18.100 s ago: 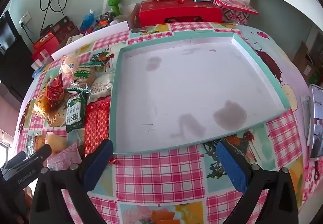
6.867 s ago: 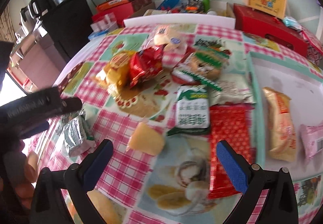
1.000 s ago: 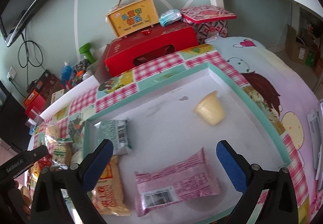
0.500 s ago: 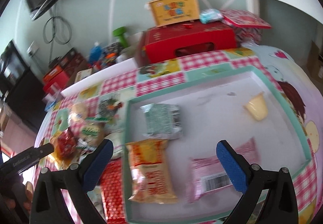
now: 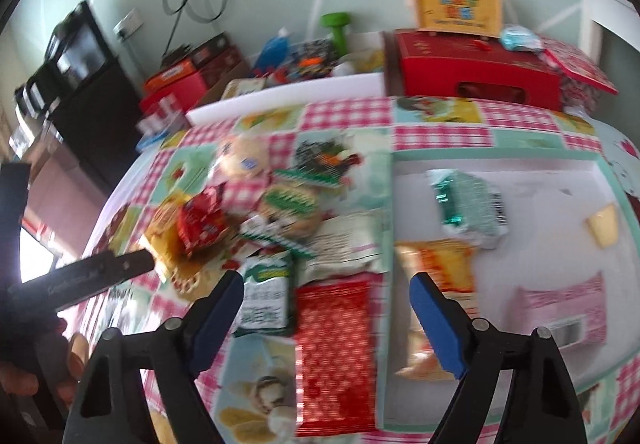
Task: Organize snacks
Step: 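Withdraw both tools from the tray back toward the snack pile, then close the left tool on the yellow bread bag while the right tool grasps the green biscuit box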
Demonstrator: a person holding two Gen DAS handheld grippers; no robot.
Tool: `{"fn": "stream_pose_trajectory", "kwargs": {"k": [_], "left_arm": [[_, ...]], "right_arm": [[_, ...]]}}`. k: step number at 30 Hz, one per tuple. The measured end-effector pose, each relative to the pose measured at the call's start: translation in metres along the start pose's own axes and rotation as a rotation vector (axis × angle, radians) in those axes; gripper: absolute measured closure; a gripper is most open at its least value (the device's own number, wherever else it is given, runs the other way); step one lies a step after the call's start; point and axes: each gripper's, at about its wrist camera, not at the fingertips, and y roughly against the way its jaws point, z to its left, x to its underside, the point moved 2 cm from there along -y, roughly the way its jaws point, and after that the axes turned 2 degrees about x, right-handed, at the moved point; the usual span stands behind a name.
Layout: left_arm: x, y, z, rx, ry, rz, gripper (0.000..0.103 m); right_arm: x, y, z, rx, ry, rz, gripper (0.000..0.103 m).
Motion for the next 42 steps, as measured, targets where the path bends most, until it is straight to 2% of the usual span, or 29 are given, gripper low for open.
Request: {"fn": "stream_pose_trajectory", "kwargs": {"k": [2,6,13,20,22,24,27,30,33,38,42], "left_arm": [[-0.001,-0.005,0.004,0.004,0.012,0.014,0.012],[-0.006,-0.012,0.009,0.004,0.019,0.024,0.012],[-0.030,-0.025,0.012,-0.037,-0.034,-0.011,0.012],[-0.042,-0.048,0.005,0.019,-0.071,-0.013,0.012],[-0.043,-0.053,0.002,0.031,-0.076,-0.011,0.016],[-0.043,-0.057,0.002,0.031,-0.074,-0.014,0.025],[-0.043,-0.061,0.002,0.043,-0.068,-0.010,0.029],[-0.042,-0.062,0.003,0.055,-0.068,-0.007,0.035],[-0.041,-0.062,0.000,0.036,-0.080,0.007,0.041],[-0.032,-0.060,-0.002,0.004,-0.080,0.039,0.043],[-0.027,-0.056,0.000,-0.011,-0.083,0.049,0.045]], "right_arm": [[0.003,-0.007,0.008,-0.010,0.004,0.018,0.020],[0.007,-0.023,0.020,-0.018,0.010,0.048,0.021],[0.009,-0.036,0.029,-0.009,0.023,0.071,0.026],[0.011,-0.047,0.035,-0.006,0.033,0.092,0.031],[0.012,-0.049,0.037,-0.006,0.038,0.097,0.033],[0.013,-0.051,0.038,-0.005,0.042,0.103,0.035],[0.014,-0.053,0.039,-0.002,0.046,0.109,0.037],[0.016,-0.055,0.042,0.002,0.063,0.115,0.044],[0.018,-0.056,0.044,0.000,0.078,0.121,0.048],[0.021,-0.057,0.049,-0.003,0.105,0.126,0.049],[0.023,-0.059,0.052,-0.008,0.118,0.131,0.053]]}}
